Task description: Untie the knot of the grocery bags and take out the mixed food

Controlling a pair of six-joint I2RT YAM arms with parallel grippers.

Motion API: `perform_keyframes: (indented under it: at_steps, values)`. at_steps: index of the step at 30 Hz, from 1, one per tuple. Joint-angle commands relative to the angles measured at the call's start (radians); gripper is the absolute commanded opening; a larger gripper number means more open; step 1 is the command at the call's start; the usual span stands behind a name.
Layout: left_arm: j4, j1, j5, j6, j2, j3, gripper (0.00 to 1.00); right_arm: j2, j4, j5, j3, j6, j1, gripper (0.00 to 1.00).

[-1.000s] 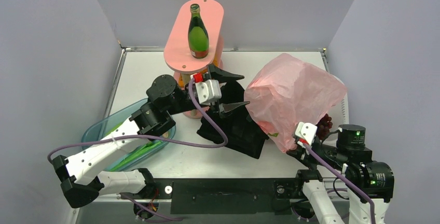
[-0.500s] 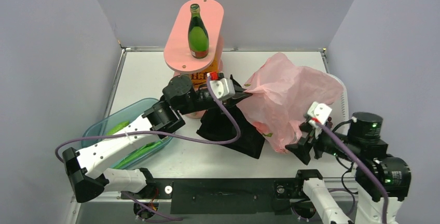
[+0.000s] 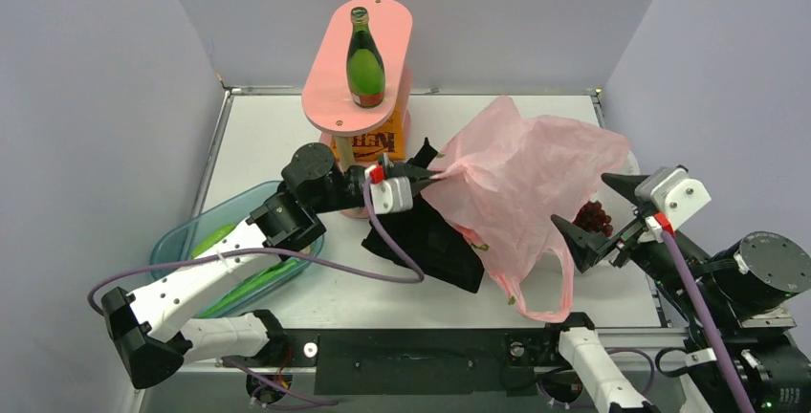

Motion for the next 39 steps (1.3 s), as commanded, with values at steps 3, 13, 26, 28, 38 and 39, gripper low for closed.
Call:
perform_keyframes:
  at_steps: [3, 13, 26, 28, 38, 39]
  values:
    - [-0.080, -0.068, 0.193, 0.242, -0.025, 0.069, 0.00, 0.080, 0.381, -0.303, -0.135, 0.140, 0.001, 0.84]
    - [-0.111, -0.150, 0.227, 0.317, -0.060, 0.104, 0.00, 0.189, 0.149, -0.064, -0.316, -0.168, 0.377, 0.87]
    - [-0.145, -0.165, -0.027, 0.303, -0.067, 0.025, 0.00, 0.143, 0.206, 0.014, -0.406, -0.215, 0.484, 0.00]
    - [-0.113, -0.164, -0.053, 0.275, -0.050, 0.029, 0.00, 0.126, 0.229, 0.018, -0.395, -0.210, 0.496, 0.00]
    - [-0.523, -0.133, 0.246, 0.670, -0.193, -0.029, 0.00, 0.126, 0.237, 0.318, -0.286, -0.176, 0.480, 0.71]
    - [-0.549, -0.133, 0.247, 0.699, -0.207, -0.032, 0.00, 0.138, 0.229, 0.308, -0.267, -0.169, 0.469, 0.73]
